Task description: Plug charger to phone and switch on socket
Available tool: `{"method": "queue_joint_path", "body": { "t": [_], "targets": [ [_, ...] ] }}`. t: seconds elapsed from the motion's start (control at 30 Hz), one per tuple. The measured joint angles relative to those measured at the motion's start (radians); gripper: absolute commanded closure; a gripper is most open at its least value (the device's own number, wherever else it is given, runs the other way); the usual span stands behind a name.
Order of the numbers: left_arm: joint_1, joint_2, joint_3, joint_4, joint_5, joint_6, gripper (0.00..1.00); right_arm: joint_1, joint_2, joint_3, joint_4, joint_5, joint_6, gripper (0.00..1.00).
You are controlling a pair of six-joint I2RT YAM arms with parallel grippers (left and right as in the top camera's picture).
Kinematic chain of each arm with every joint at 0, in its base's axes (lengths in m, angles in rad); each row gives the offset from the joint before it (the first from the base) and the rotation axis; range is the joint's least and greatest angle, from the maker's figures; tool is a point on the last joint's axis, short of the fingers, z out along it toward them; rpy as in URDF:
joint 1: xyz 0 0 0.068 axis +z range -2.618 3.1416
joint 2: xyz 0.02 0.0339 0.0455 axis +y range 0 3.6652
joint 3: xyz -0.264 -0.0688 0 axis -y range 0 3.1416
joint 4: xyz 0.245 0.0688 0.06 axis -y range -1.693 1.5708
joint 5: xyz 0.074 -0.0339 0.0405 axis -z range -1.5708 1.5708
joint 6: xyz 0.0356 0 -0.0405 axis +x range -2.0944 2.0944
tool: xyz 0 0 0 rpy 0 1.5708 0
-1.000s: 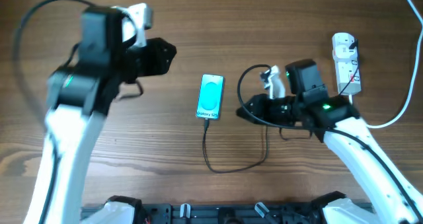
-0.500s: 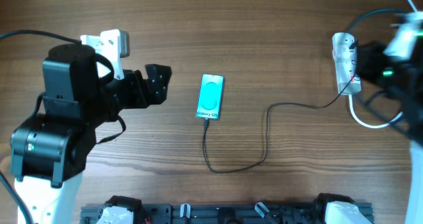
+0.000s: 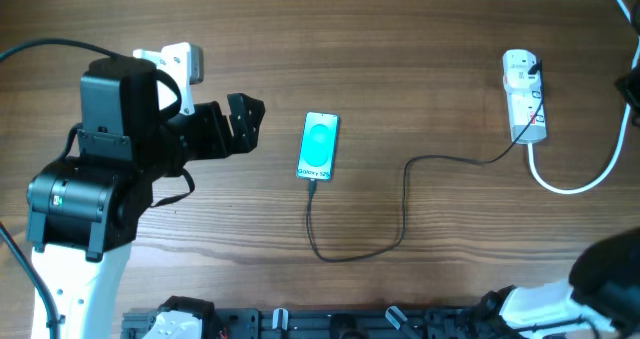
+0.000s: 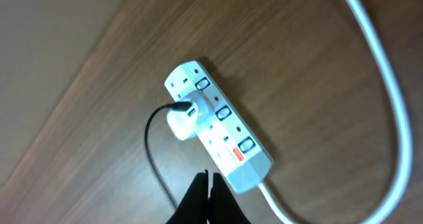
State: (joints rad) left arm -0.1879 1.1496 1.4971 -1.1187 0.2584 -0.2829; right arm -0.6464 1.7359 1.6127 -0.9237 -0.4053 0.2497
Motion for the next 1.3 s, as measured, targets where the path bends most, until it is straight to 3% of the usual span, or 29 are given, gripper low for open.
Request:
{"method": "queue_joint_path", "body": {
  "t": [0.53,1.3],
  "targets": [
    [0.000,0.000,0.000,0.000,0.000,0.000,0.00,0.019,0.402,0.000,0.179,-0.178,0.140,0.96],
    [0.000,0.000,0.000,0.000,0.000,0.000,0.00,0.126,0.426,0.000,0.245,-0.064,0.189,0.95]
  ]
}}
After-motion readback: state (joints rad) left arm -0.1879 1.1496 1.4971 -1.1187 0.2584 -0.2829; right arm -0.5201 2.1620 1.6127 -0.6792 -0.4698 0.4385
